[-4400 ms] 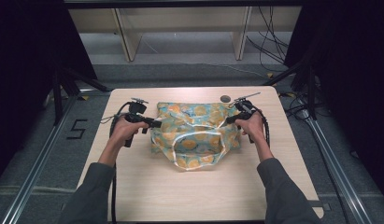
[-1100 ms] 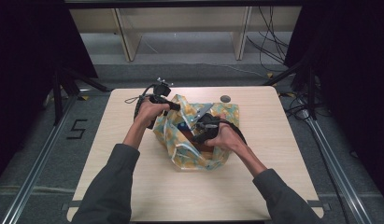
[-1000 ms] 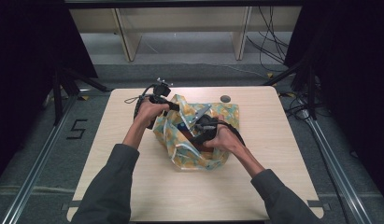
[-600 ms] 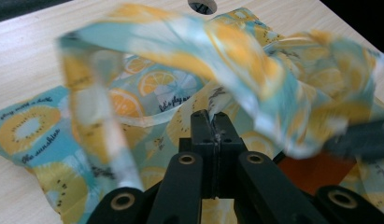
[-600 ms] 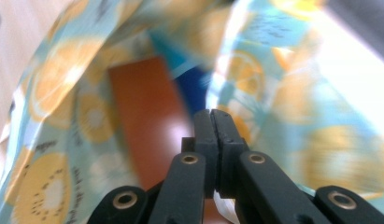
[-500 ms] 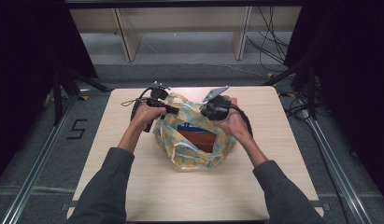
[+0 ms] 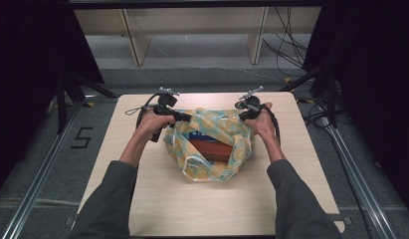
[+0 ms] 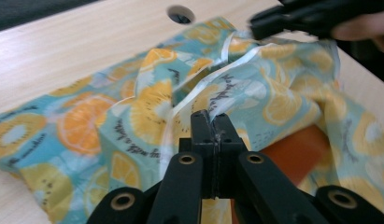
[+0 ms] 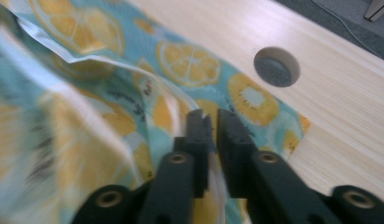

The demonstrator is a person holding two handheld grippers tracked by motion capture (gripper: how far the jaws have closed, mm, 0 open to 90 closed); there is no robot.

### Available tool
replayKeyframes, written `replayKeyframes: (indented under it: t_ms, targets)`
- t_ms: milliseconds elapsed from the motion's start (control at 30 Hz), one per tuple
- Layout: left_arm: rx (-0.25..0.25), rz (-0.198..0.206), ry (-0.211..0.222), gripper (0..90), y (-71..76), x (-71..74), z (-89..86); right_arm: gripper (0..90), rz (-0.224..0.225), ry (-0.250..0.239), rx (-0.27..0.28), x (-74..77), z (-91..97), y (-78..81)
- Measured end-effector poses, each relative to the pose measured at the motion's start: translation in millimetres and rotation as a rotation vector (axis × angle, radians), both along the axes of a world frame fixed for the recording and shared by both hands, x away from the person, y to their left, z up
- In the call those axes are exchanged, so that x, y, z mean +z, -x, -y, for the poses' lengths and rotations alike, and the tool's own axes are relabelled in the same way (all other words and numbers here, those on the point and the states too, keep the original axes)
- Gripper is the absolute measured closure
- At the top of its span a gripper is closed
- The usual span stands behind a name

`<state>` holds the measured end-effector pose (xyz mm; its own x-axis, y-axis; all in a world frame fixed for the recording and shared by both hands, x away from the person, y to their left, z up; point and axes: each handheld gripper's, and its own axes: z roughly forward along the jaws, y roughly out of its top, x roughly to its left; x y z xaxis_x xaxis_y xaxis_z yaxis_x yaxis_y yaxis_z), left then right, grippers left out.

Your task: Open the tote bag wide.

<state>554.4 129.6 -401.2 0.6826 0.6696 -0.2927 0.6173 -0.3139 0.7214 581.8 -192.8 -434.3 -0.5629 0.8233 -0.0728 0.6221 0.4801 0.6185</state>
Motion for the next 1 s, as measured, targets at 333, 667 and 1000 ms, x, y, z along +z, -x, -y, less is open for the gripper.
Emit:
replayKeyframes:
  t_ms: [333, 667, 1000]
  targets:
    - [0.085, -0.020, 0.020, 89.2, -11.8, -7.8, 4.0, 60.3, 0.092, -0.247, 0.164, 64.9, -15.3, 48.3]
    - [0.069, -0.009, -0.002, 89.0, -9.6, -4.6, 7.6, 68.2, -0.023, 0.050, 0.282, 4.4, -71.3, 64.9]
    - [0.022, 0.104, -0.244, 61.7, 10.2, 9.8, 14.2, 90.0, 0.014, -0.154, 0.131, 31.3, -43.6, 25.8]
